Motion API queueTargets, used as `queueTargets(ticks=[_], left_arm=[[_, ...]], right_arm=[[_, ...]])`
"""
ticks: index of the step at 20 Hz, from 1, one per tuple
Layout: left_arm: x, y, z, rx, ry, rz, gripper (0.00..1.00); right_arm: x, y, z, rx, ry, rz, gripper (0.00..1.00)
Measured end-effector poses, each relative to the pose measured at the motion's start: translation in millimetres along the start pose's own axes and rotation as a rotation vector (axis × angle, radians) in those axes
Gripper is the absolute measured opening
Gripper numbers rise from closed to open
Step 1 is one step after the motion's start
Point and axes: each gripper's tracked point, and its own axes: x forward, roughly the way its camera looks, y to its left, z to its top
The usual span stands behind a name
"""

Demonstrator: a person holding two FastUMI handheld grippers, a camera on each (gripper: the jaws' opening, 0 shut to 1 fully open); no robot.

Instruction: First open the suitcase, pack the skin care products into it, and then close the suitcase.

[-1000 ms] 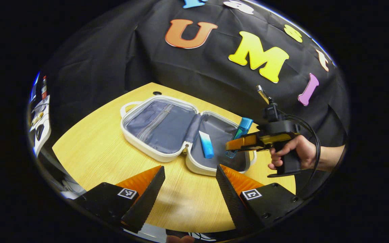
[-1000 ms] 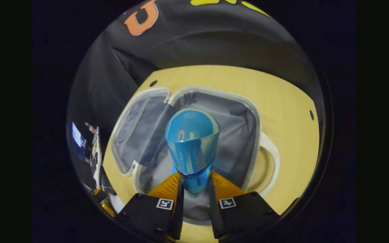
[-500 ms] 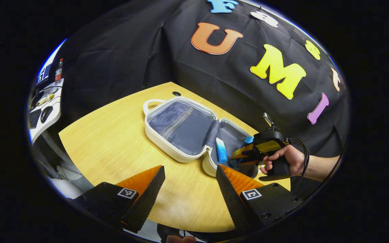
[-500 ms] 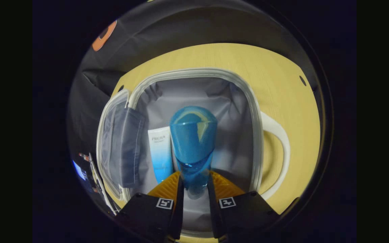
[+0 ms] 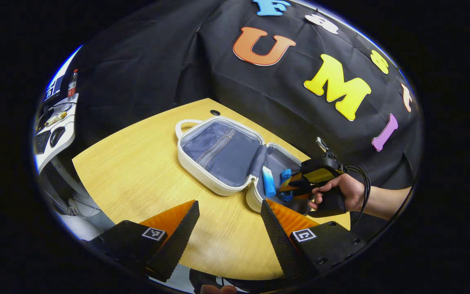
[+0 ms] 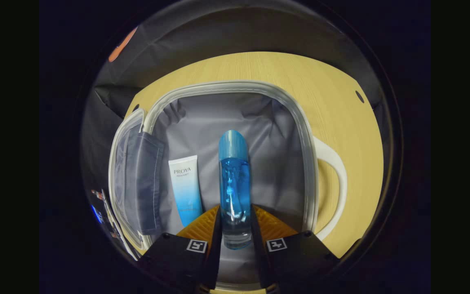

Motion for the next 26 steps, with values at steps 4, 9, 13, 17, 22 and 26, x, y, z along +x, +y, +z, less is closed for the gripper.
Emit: queueTargets(ticks=[4, 9, 13, 17, 22, 26], left_arm=[[-2.3, 8.2, 15.8, 0.031, -0.053, 0.021, 0.97], [-7.1, 21.3, 56.7, 0.122, -0.204, -0.005, 0.97], [5.9, 35.7, 100.8, 0.147, -0.372, -0.063, 0.96], [43.6, 53.5, 128.7, 0.006, -0.418, -0.182, 0.96], [122.8, 122.3, 132.6, -0.261, -0.342, -0.254, 0.96], [172.1, 143.0, 133.4, -0.395, -0.218, -0.314, 0.96]], right_arm=[[-14.3, 2.8, 0.3, -0.011, -0.042, 0.012, 0.53], [-72.9, -4.6, 2.2, -0.126, -0.195, 0.036, 0.75], [-140.4, -6.3, 3.2, -0.24, -0.423, 0.081, 0.81], [-220.2, -7.0, 16.5, -0.392, -0.696, 0.107, 0.76], [-271.9, -30.2, -9.8, -0.508, -0.781, 0.076, 0.8], [-284.0, -54.1, -8.4, -0.484, -0.771, 0.016, 0.79]])
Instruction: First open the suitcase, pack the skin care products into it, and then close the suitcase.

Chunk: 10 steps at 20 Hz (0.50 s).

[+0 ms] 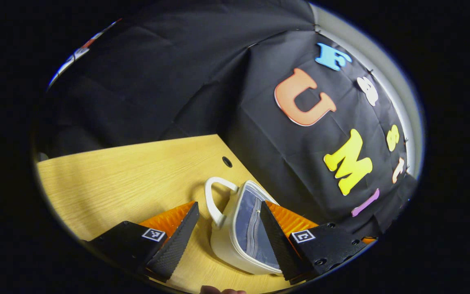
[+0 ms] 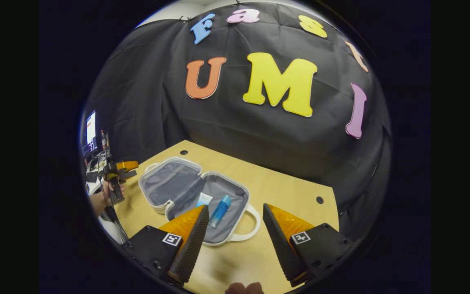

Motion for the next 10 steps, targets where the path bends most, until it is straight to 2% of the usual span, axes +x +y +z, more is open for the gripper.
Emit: queueTargets(ticks=[3, 5, 8, 10], left_arm=[[33.7, 25.5, 1.5, -0.042, 0.056, 0.045, 0.96], [47.4, 30.7, 8.2, -0.08, 0.078, 0.059, 0.95], [64.9, 36.9, -4.9, -0.097, 0.158, 0.088, 0.93], [75.0, 33.6, -12.4, -0.1, 0.194, 0.093, 0.83]], right_arm=[[-12.1, 2.5, 6.3, 0.013, 0.002, 0.012, 0.77], [-20.0, -0.1, 14.5, -0.002, -0.012, 0.015, 0.77], [-25.7, 8.1, 21.9, -0.014, -0.024, 0.026, 0.78], [-28.6, 15.1, 27.0, -0.013, -0.043, 0.04, 0.78]])
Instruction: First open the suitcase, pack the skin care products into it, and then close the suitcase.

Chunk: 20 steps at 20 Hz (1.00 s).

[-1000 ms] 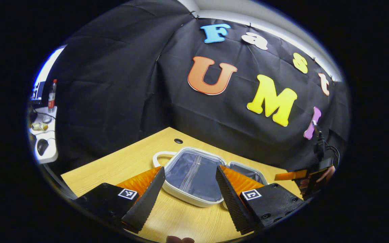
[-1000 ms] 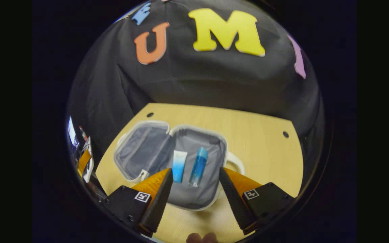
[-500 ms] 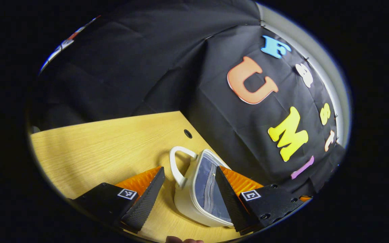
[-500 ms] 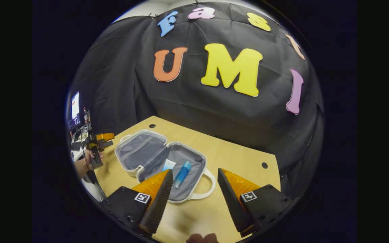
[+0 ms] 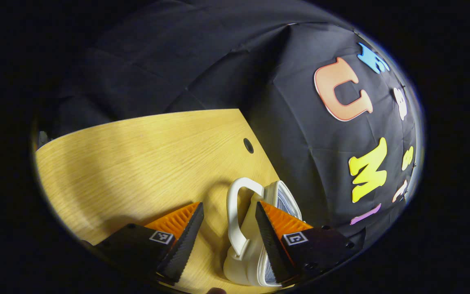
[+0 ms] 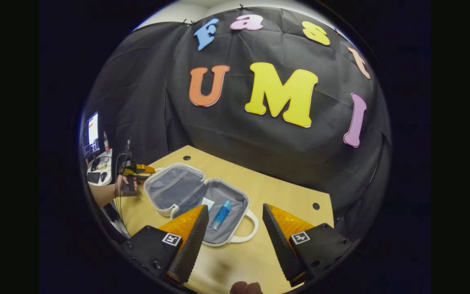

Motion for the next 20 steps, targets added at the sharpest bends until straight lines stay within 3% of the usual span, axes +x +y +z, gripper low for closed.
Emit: queueTargets(ticks=[4, 5, 6, 7, 14, 20], left_arm=[[17.6, 0.1, -9.8, -0.004, 0.063, 0.04, 0.54], [18.9, 3.2, -11.5, -0.003, 0.073, 0.069, 0.22], [20.6, 4.4, -10.9, -0.001, 0.073, 0.084, 0.28], [18.9, 1.5, -6.6, -0.002, 0.064, 0.085, 0.2], [-0.7, -29.0, 10.8, 0.101, 0.027, 0.103, 0.09], [-37.4, -130.1, 33.8, 0.297, -0.065, 0.008, 0.06]], right_arm=[[-5.5, -0.9, 3.5, 0.005, -0.032, -0.008, 0.78], [-8.6, -4.4, 2.5, 0.015, -0.04, -0.023, 0.78], [-11.5, -9.1, 2.1, 0.029, -0.049, -0.039, 0.79], [-15.6, -13.2, -0.1, 0.048, -0.055, -0.055, 0.79], [-38.7, -36.6, -1.0, 0.113, -0.116, -0.099, 0.78], [-68.3, -67.7, 9.1, 0.113, -0.213, -0.166, 0.79]])
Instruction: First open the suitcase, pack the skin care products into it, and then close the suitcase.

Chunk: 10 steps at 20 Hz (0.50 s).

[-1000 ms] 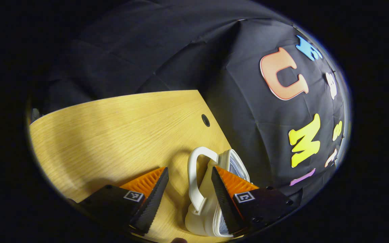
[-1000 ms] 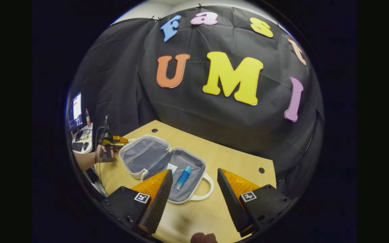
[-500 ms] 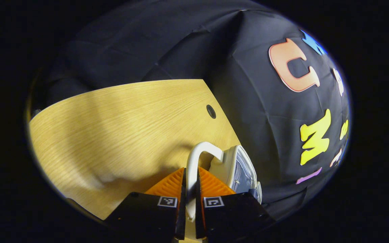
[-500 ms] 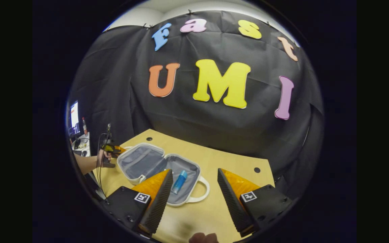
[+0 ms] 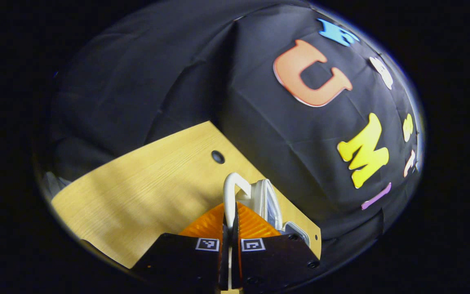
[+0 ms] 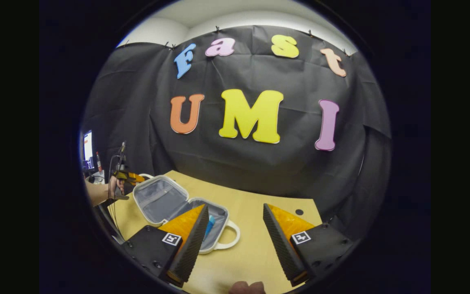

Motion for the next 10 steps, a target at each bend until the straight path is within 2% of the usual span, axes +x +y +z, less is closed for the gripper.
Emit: queueTargets(ticks=[5, 10], left_arm=[[-29.0, -109.6, 10.0, 0.248, -0.063, -0.074, 0.04], [-53.2, -220.8, -31.5, 0.481, -0.095, -0.13, 0.04]], right_arm=[[-12.2, -30.0, 12.1, 0.087, -0.035, -0.061, 0.79], [-20.0, -60.2, 23.1, 0.114, -0.071, -0.082, 0.78]])
